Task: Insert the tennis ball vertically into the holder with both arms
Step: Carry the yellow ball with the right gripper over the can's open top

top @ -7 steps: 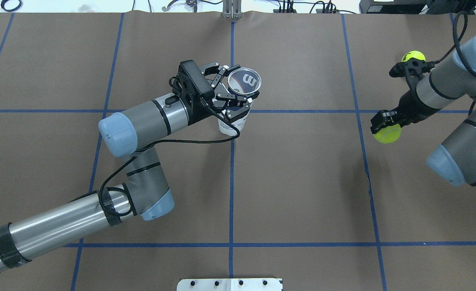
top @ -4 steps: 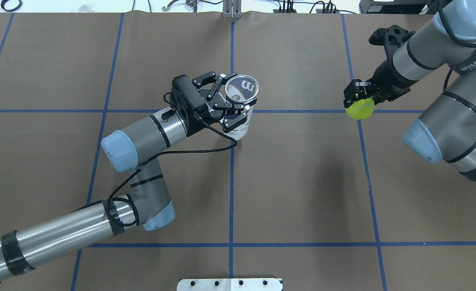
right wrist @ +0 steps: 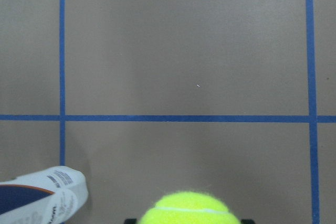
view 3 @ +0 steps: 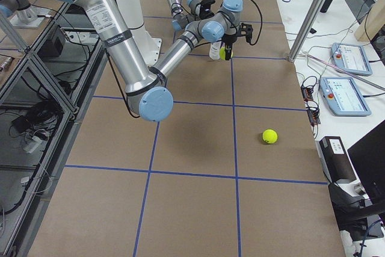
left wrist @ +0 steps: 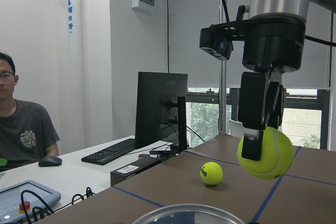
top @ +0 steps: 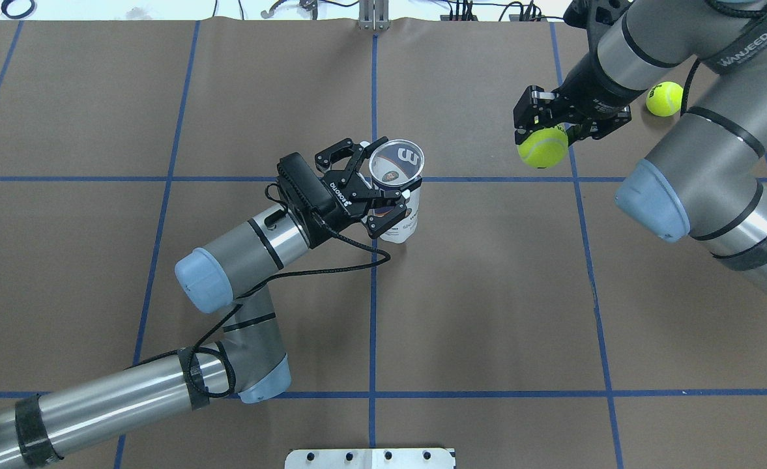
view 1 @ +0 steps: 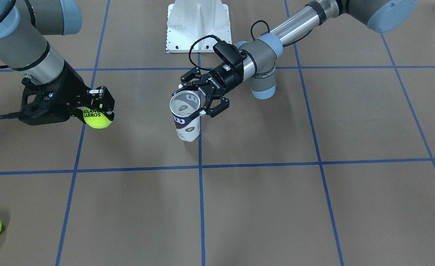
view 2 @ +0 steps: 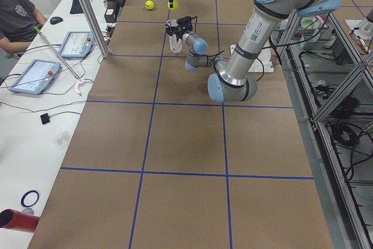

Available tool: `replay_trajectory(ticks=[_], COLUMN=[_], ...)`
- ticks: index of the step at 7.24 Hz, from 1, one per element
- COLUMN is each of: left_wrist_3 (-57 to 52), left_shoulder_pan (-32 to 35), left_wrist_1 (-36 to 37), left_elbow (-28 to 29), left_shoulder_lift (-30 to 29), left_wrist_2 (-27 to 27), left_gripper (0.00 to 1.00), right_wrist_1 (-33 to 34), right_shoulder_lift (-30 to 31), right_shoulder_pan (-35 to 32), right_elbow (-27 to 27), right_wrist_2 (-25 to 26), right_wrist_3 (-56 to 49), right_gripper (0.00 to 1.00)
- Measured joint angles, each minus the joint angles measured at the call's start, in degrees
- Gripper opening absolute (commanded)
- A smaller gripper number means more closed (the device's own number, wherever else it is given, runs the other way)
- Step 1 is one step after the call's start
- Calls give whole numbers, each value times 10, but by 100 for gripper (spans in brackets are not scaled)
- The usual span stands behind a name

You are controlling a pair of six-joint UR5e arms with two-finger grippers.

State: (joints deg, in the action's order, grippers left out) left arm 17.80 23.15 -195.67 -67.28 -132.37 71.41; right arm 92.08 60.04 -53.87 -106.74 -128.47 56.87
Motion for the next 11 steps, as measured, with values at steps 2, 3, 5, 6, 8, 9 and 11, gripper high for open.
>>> replay_trajectory(ticks=[2,3,5,6,8,9,11], left_wrist_3=[-5,-8,-16,-17,-20,-24,-31], left_shoulder_pan=[-7,-6,-6,-7,-7,-7,-8], left_wrist_1=[-28,-35,-44,-43,-41,-41,-41], left_elbow=[11,12,13,14,16,17,17], left_shoulder_lift=[1,5,17,18,19,19,19], left_wrist_2=[-22,-25,-28,-28,-28,-29,-29], left_gripper=[79,79,80,82,84,85,88], right_wrist_1=[2,2,2,2,1,1,1], right_shoulder_lift=[-19,-23,-30,-36,-44,-45,-46], right_shoulder_pan=[1,1,1,1,1,1,2], right_elbow=[0,-1,-2,-2,-8,-10,-15], right_wrist_2=[0,0,0,1,2,3,4], right_wrist_3=[21,23,26,33,47,48,49], right_gripper=[0,0,0,0,0,0,0])
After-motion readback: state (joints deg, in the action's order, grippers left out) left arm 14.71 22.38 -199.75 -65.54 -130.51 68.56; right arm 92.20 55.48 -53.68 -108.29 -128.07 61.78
